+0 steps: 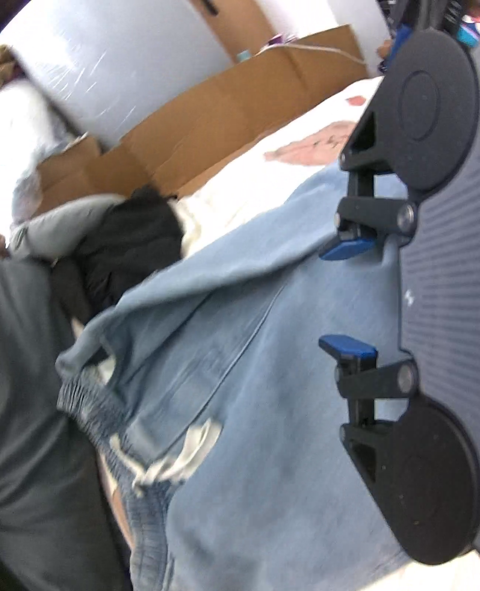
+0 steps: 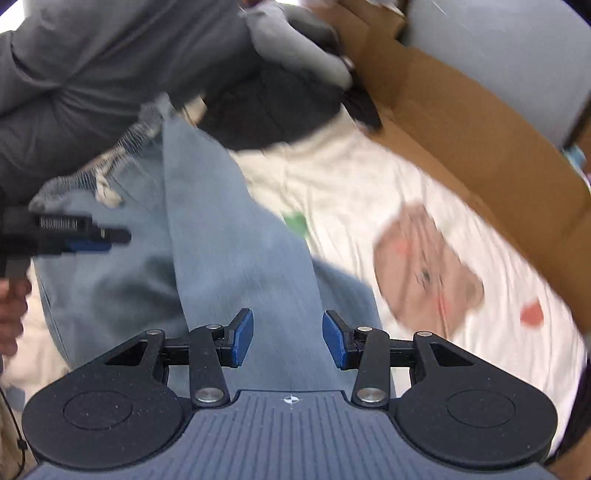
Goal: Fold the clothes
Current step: 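Open both grippers and release the jeans waistband onto the sheet, then grasp the jeans leg hem with the right gripper and pull it away from the waistband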
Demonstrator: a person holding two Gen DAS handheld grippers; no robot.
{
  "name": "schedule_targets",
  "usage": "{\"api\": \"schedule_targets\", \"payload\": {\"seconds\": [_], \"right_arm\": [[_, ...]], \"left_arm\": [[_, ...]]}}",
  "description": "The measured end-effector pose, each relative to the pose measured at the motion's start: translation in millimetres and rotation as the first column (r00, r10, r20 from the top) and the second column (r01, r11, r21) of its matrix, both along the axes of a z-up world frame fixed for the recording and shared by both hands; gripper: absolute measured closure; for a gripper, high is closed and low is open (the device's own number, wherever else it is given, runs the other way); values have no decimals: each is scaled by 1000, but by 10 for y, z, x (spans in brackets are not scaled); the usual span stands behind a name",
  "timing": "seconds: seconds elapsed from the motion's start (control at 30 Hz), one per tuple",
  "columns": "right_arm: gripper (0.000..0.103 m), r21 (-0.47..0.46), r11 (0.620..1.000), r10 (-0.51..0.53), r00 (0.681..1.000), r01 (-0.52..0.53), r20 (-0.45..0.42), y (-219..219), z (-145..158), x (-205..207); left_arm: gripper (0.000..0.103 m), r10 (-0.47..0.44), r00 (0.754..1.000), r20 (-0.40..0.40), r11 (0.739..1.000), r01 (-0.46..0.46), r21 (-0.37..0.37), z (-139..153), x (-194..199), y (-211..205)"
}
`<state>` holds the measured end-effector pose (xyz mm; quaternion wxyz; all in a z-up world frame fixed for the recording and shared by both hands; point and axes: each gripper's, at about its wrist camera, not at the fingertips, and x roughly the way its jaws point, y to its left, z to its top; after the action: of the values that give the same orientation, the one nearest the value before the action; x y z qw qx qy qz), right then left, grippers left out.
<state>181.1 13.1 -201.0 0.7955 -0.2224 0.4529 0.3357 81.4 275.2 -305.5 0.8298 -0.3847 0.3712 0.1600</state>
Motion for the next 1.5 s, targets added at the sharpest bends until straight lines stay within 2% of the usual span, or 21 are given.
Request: {"api": "schedule_targets", "payload": {"seconds": [0.17,0.3,0.43,0.5,0.63,0.97,1.03,1.07,1.1,1.3,1.5], "right_arm": [[55,-77,997,-19,999,17,-27,-362,-257,-308],[55,-137,989,-63,998,61,-17,-640,-471,-560],[55,-206,971,-128,991,120,-26,-882,-743,-802],[55,-229,964,-150,988,138,-39,-930,-850,-886],[54,-273,947,-175,984,171,8,-991,-950,-1024],[54,-360,917,-196,980,171,-32,-938,-1194,-1181],[59,-357,915,-209,978,186,-24,-953,-1208,-1154],[84,-348,916,-223,974,197,-35,-969,-1208,-1117],[93,-343,917,-233,972,206,-40,-978,-1186,-1081],[98,-342,927,-162,987,156,10,-928,-755,-855],[99,-380,918,-79,991,116,111,-805,-128,-294]], "left_arm": [[56,-57,998,23,998,57,-30,-56,42,-186],[56,-93,994,57,996,94,-11,-61,-45,-255],[56,-74,996,53,997,74,5,-112,-226,-197],[56,-55,997,48,998,56,-3,-137,-301,-171],[56,-38,999,36,999,39,-16,-199,-371,-144],[56,-47,998,49,998,49,-41,-258,-378,-139],[56,-40,998,51,998,43,-49,-279,-411,-112],[56,-38,998,53,998,41,-53,-290,-429,-101],[56,-35,998,55,998,38,-57,-302,-448,-89],[56,-17,996,87,996,24,-86,-325,-558,-14],[56,11,993,116,994,2,-110,-358,-674,31]]}}
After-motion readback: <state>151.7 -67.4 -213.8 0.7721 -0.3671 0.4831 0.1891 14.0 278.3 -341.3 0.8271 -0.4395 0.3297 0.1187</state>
